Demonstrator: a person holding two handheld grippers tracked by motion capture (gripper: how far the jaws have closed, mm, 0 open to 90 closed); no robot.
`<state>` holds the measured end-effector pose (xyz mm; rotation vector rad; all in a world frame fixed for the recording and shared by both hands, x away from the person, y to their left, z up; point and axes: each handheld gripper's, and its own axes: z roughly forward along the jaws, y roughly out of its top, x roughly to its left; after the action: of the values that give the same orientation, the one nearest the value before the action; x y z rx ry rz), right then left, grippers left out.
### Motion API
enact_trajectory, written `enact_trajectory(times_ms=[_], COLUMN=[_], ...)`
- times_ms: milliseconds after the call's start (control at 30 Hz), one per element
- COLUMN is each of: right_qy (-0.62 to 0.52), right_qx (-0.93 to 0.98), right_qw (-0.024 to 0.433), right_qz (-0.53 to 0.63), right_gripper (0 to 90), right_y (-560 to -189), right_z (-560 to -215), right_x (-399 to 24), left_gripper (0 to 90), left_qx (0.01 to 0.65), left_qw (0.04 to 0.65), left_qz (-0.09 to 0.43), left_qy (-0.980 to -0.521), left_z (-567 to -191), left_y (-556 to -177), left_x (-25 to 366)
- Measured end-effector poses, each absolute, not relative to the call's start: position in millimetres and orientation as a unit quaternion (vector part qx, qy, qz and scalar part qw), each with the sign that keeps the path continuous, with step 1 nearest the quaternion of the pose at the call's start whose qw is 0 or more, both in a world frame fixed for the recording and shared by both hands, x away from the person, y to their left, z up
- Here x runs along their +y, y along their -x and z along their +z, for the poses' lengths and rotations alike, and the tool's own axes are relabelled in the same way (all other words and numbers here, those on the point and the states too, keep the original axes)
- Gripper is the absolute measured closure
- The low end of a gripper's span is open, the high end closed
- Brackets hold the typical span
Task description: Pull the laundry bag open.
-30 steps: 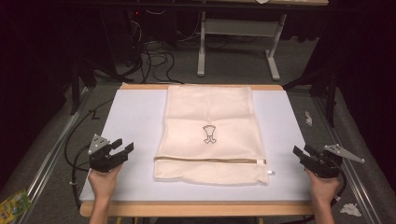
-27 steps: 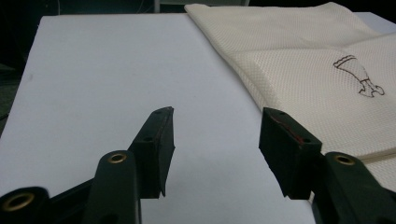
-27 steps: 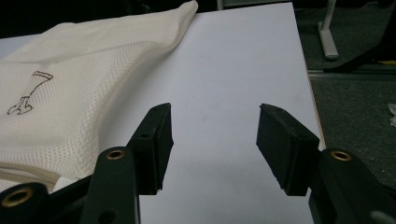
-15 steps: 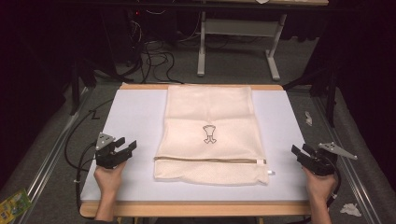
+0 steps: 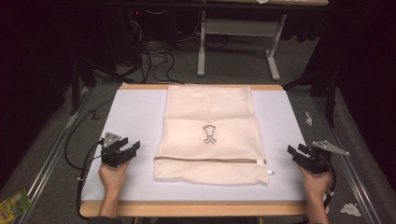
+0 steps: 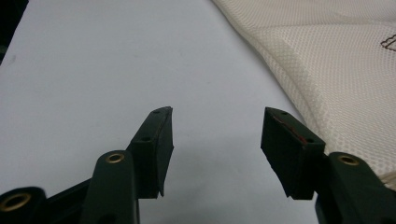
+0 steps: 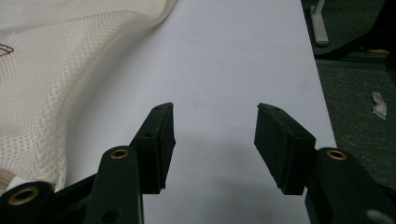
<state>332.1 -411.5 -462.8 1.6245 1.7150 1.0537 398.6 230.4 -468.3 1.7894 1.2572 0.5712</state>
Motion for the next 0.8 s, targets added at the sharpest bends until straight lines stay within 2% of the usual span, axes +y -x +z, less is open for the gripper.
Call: enact_trajectory(times_ms=[800], right_qy=[-0.604], right_qx=[0.645], right_qw=[0.273], right_qz=[0.38], right_gripper=[46.2], right_y=[-340.9], right_z=[-469.9], right_x=[-405.1], left_gripper=[43.0], left_qx=[0.512], left_qw=[0.415], left_qz=[0.236], left_qy=[-0.714], left_z=[-478.3], left_y=[-407.2], left_x=[223.4])
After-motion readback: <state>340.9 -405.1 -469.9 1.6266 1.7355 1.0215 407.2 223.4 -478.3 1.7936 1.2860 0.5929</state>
